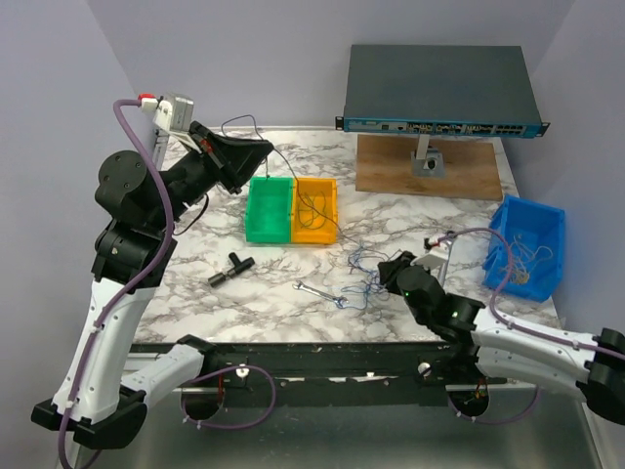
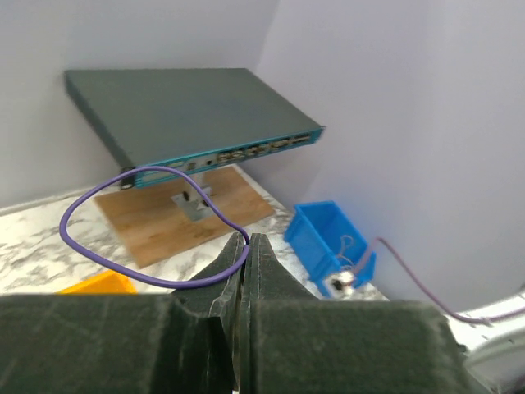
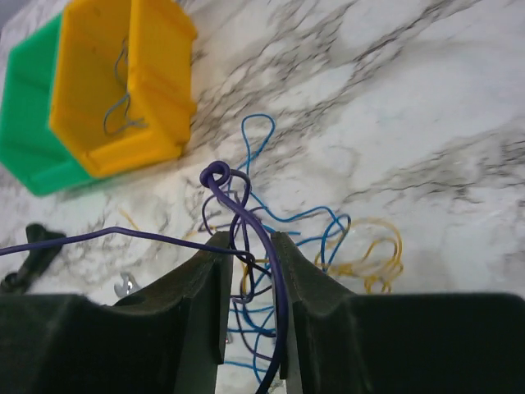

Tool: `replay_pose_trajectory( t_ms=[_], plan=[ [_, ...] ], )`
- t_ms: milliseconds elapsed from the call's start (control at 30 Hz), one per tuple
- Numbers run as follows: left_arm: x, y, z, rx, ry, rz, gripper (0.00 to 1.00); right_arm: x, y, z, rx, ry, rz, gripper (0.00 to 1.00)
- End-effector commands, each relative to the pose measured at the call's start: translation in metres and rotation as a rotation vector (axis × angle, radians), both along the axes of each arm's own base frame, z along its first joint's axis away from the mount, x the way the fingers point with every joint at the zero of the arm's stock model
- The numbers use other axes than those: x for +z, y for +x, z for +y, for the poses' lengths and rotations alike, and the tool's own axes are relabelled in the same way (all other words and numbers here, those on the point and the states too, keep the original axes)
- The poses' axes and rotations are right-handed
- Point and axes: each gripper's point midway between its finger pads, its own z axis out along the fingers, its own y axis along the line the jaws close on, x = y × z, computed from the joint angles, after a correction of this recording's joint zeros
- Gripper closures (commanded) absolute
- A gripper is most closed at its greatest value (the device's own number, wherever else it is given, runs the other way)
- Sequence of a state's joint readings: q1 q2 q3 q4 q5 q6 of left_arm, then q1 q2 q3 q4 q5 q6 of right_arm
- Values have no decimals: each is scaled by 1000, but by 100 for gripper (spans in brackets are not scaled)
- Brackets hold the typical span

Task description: Untangle the cables

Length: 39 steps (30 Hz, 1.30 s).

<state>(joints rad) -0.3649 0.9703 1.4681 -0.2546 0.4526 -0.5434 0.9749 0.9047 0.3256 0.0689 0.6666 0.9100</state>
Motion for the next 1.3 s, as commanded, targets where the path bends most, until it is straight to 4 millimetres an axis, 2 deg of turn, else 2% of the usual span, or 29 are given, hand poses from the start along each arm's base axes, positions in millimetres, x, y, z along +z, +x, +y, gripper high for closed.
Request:
replay_pose_trajectory(
  t_ms=[0, 100, 167, 200, 300, 400, 467, 533, 633, 667, 733, 800, 833, 933, 1033, 1133, 1267],
  plan=[
    [-13, 27, 31, 220, 4, 39, 100, 1, -5, -75, -285, -126, 2, 67],
    [-16, 35, 56, 362, 12, 56, 100, 7, -8, -93, -365, -140, -3, 69],
    [-20, 39, 72, 454, 19, 73, 100, 10, -11, -108, -427, -175, 5, 79],
    [-21, 40, 79, 490, 27, 77, 100, 11, -12, -113, -471, -155, 11, 80],
    [-29, 45, 111, 667, 29, 116, 100, 13, -14, -125, -548, -170, 27, 70],
    [-39, 44, 142, 825, -7, 141, 100, 12, -22, -146, -693, -144, 34, 72],
    [-43, 43, 146, 840, -23, 134, 100, 14, -20, -144, -695, -174, 38, 74],
    [-46, 45, 138, 796, -9, 130, 100, 14, -19, -143, -692, -203, 43, 74],
    [-52, 52, 125, 734, 18, 152, 100, 16, -18, -142, -692, -217, 46, 68],
    [-52, 53, 118, 698, 26, 144, 100, 16, -18, -141, -685, -218, 48, 58],
    [-53, 55, 105, 630, 32, 143, 100, 20, -13, -131, -626, -233, 49, 32],
    [-52, 53, 86, 521, 43, 117, 100, 25, -8, -117, -509, -283, 49, 19],
    [-51, 51, 75, 463, 49, 109, 100, 30, -5, -106, -446, -269, 39, 16],
    [-51, 45, 50, 316, 66, 94, 100, 45, 1, -75, -215, -265, -21, 15],
    [-54, 39, 33, 204, 90, 92, 100, 70, 0, -45, -16, -201, -126, 14],
    [-60, 38, 27, 165, 112, 92, 100, 89, 0, -36, 47, -184, -182, 14],
    [-69, 41, 24, 145, 149, 107, 100, 96, 2, -20, 124, -216, -195, 14]
  ],
)
